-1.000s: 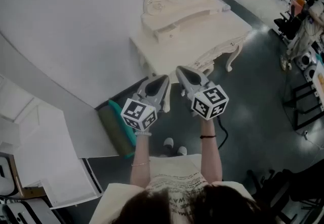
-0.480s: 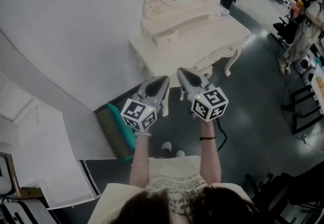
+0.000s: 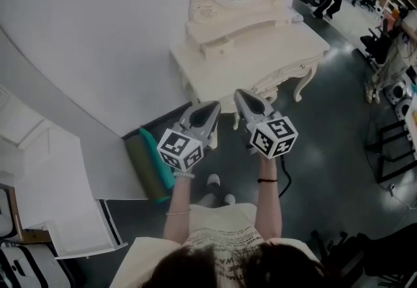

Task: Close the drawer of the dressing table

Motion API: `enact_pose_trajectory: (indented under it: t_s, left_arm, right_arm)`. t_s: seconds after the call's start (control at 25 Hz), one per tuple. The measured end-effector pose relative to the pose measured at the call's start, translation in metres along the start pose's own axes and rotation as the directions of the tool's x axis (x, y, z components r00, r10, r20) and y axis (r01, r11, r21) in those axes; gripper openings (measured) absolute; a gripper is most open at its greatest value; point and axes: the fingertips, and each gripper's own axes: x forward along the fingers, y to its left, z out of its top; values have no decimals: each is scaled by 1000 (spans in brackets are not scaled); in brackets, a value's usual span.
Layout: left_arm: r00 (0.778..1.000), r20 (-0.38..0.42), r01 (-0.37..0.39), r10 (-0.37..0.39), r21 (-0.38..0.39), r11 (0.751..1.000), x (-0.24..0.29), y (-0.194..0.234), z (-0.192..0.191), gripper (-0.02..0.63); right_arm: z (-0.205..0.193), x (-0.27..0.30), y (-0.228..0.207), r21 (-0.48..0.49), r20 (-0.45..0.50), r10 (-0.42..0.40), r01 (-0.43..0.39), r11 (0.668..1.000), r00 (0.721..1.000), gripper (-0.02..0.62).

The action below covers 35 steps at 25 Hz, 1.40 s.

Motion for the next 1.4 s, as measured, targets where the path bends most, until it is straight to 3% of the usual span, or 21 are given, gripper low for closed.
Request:
enact_pose_trajectory:
  t_s: [0.56,1.4]
  left_arm:
    - [1000,-25,-2,1,-10,1000,66,55,-15,-2]
    - [998,-62,16,-17,-17,1000,119,129,-33,-1]
  right_arm:
    - [-9,57,-59,18,-35,0,1,1000,999,3]
    - [-25,133,-107,21,-75,-14,16,1000,997,3]
